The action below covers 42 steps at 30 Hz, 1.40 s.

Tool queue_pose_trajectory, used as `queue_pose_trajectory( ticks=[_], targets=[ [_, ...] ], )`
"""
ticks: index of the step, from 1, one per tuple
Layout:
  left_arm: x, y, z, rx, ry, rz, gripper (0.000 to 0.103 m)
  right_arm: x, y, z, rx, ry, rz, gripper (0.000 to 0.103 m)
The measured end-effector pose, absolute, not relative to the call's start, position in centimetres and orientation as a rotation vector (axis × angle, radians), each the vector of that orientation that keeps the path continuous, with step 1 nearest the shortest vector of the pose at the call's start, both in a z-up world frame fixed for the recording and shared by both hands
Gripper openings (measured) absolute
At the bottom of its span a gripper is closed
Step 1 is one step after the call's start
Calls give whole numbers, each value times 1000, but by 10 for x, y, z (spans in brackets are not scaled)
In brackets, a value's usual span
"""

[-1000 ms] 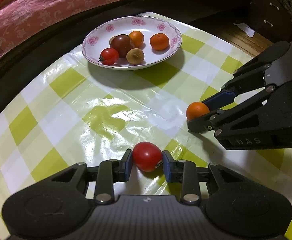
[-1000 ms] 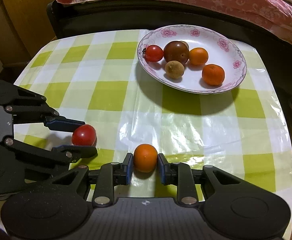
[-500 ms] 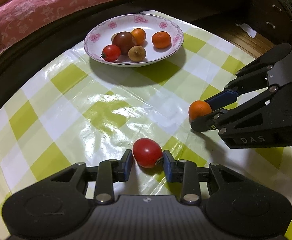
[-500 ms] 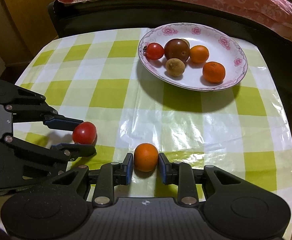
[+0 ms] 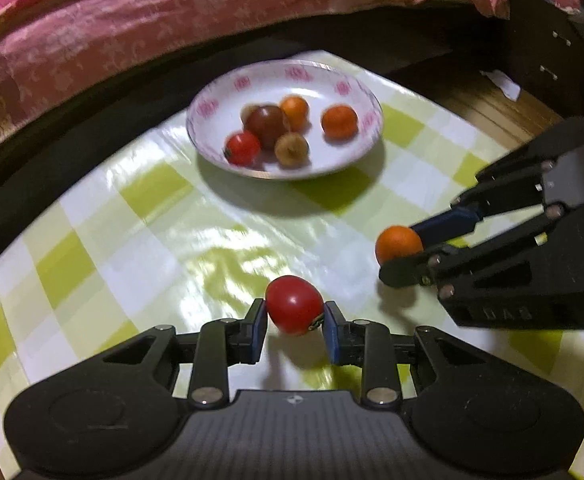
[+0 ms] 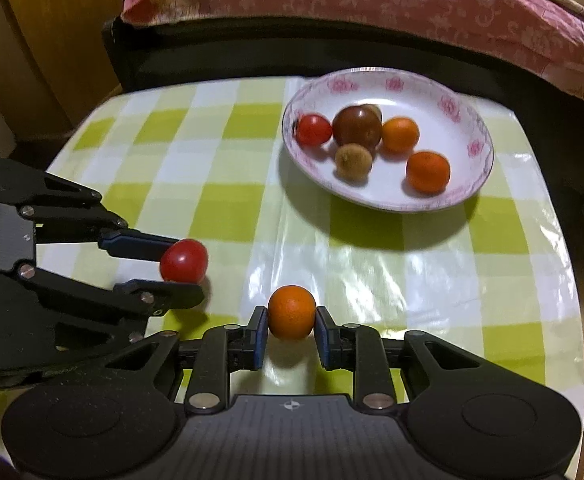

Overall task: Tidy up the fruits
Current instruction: 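Carry the tomato in the left tool while the right tool carries the orange to the plate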

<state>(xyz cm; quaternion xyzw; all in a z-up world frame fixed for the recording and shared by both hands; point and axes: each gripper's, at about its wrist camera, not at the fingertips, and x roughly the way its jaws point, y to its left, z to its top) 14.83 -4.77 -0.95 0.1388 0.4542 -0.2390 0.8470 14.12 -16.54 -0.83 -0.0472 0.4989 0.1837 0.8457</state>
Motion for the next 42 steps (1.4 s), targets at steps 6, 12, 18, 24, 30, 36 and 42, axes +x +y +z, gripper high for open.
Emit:
queue_pose_trajectory(
  ticks=[6, 12, 18, 24, 30, 36, 42],
  targets=[
    [173, -57, 3, 296, 911, -487, 38, 159, -173, 6, -78, 1009, 365, 20],
    [199, -68, 18, 289, 849, -479, 38, 187, -182, 15, -70, 971, 316, 20],
    [231, -75, 19, 288, 826, -455, 38, 218, -188, 17, -67, 935, 286, 20],
    [257, -82, 12, 281, 823, -446, 38, 241, -194, 10, -66, 920, 256, 20],
    [272, -88, 3, 289, 832, -448, 38, 258, -197, 1, -70, 916, 237, 20],
    [284, -83, 4, 270, 823, -436, 38, 270, -197, -7, -58, 916, 237, 21],
    [292, -81, 3, 258, 825, -433, 38, 273, -198, -10, -42, 915, 237, 21]
  ],
)
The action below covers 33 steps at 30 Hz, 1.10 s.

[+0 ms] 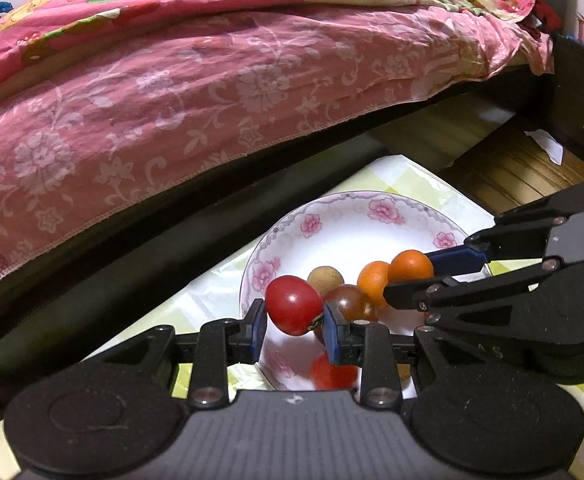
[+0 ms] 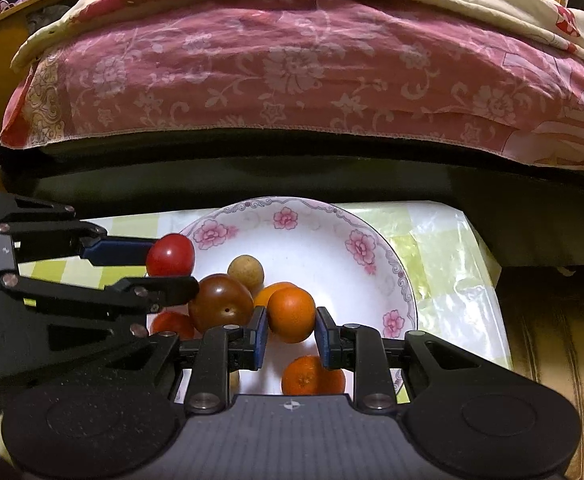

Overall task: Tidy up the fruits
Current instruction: 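Carry the tomato in the left tool while the right tool carries the orange to the plate, then open the left tool over the plate while the right tool releases the orange there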

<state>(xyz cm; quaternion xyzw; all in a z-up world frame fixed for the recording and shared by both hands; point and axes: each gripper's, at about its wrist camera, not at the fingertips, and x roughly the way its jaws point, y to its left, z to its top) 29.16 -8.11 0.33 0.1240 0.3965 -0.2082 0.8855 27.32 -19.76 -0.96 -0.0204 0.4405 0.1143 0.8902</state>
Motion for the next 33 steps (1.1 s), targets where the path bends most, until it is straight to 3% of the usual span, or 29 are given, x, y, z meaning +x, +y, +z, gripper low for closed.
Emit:
queue_pose_trajectory(
  ticks=[27, 33],
  targets=[
    [280, -73, -4, 261, 841, -442, 39, 271, -199, -14, -60, 927, 249, 22],
    [281, -69, -4, 242, 843, -435, 44, 270, -200, -14, -58, 925, 249, 22]
  ],
)
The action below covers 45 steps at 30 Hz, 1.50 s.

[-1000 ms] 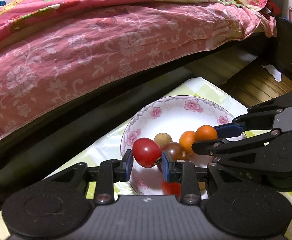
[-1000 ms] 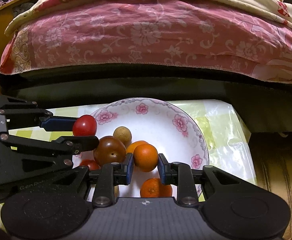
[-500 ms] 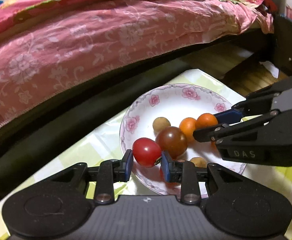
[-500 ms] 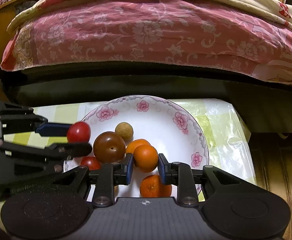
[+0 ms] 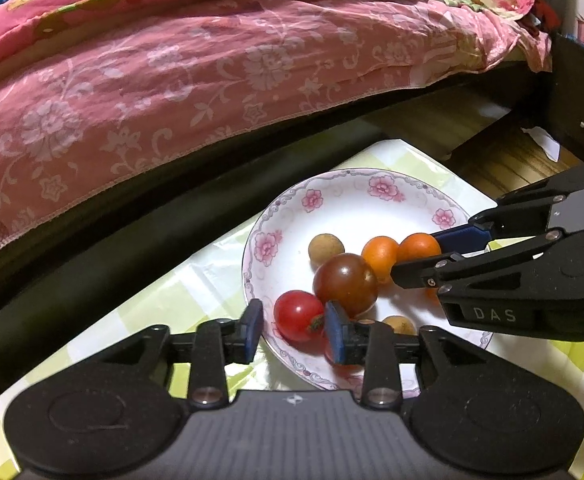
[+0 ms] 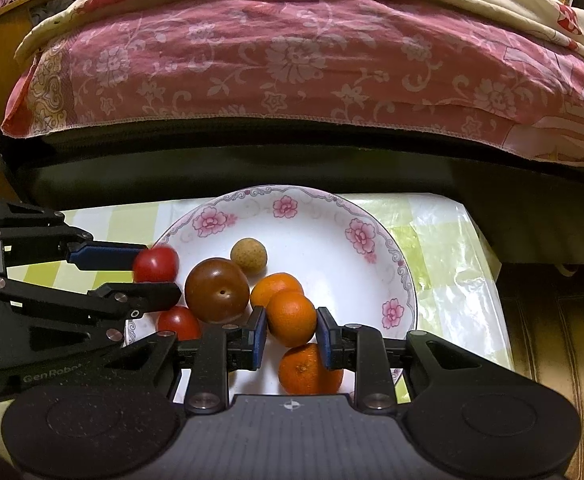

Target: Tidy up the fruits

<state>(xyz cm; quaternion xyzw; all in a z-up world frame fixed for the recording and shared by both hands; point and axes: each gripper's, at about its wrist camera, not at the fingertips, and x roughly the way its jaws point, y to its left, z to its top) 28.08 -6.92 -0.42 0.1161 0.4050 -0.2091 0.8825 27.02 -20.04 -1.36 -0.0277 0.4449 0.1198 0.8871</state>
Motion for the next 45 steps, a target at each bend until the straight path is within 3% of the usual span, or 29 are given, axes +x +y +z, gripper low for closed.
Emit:
queue_pose_trajectory(
  ticks=[21, 30, 39, 45],
  targets=[
    [255, -57, 22, 171, 817, -388, 46, 251, -212, 19, 1, 884, 201, 27],
    [229, -60, 27, 157, 809, -356, 57, 221, -204, 35, 21, 873, 188, 27],
    [198, -58, 29, 148, 789, -286, 78, 179, -196, 39, 30, 892, 141, 36],
    [180, -58, 27, 157, 776, -242, 92, 160, -193, 40, 41, 893, 121, 37]
  ],
)
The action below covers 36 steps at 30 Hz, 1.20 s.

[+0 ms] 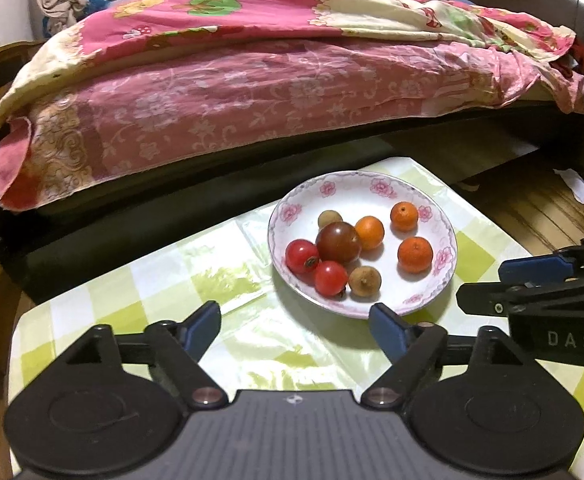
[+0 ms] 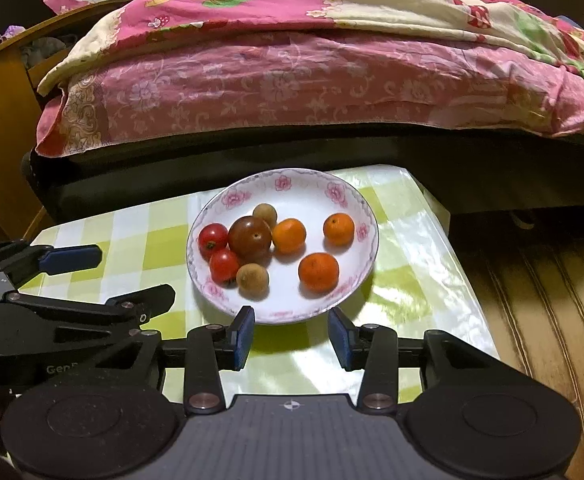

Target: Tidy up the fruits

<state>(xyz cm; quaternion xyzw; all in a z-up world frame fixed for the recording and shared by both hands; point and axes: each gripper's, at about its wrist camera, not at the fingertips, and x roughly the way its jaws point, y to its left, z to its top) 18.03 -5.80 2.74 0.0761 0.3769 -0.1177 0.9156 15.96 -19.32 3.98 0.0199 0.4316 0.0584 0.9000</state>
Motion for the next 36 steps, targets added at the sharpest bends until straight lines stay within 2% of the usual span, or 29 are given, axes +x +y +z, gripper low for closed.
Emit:
queue_pose_trajectory(
  ticks=[6, 36],
  targets=[
    [167, -63, 26, 183, 774, -192, 103, 144, -192, 42, 64, 884, 102, 37],
    [117, -52, 30, 144, 776, -138, 103, 89, -188, 50, 114, 874, 61, 43]
  ],
)
